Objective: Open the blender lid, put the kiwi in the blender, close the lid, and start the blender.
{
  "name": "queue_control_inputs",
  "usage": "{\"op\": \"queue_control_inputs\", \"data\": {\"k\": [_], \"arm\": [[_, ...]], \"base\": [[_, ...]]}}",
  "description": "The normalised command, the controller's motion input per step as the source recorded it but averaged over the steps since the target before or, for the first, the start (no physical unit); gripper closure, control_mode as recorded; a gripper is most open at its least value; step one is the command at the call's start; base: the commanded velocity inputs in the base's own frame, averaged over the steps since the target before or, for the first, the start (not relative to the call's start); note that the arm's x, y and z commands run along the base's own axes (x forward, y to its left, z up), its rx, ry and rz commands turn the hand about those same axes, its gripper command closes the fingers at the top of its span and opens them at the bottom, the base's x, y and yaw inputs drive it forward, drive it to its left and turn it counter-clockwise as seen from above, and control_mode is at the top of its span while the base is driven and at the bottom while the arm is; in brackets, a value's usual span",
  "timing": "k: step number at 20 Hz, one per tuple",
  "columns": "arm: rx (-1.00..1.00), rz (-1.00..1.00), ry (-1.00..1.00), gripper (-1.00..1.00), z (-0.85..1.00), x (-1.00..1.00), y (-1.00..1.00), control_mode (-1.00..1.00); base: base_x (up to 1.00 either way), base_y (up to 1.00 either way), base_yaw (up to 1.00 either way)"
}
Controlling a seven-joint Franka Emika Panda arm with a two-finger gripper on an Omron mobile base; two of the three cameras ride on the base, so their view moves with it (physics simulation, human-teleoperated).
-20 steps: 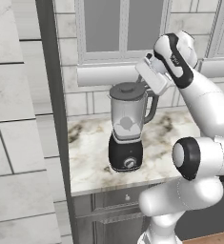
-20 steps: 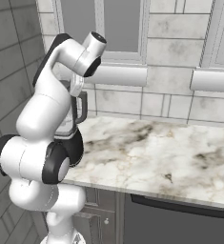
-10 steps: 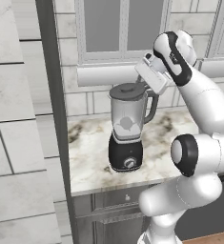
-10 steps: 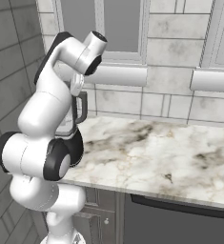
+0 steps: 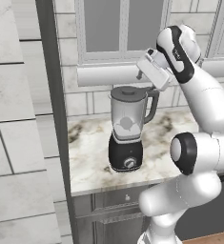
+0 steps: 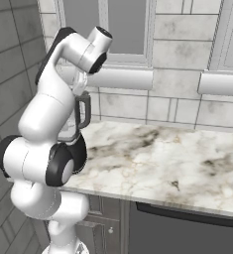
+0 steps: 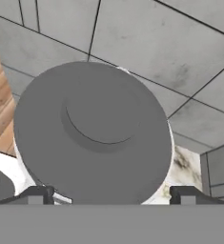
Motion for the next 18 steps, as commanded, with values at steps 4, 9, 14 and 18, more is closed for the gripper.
{"op": "queue_control_inputs", "data": {"k": [4, 9, 14, 18], "arm": [[0.00, -0.02, 0.00, -1.00, 0.02, -0.35, 0.00, -1.00], [0.00, -0.02, 0.00, -1.00, 0.00, -0.73, 0.00, -1.00], [0.00, -0.02, 0.00, -1.00, 0.00, -1.00, 0.01, -1.00], [-0.01, -0.02, 0.00, -1.00, -0.41, -0.97, 0.14, -1.00]], "base": [[0.00, 0.00, 0.00], [0.00, 0.00, 0.00], [0.00, 0.00, 0.00], [0.00, 0.00, 0.00]]}}
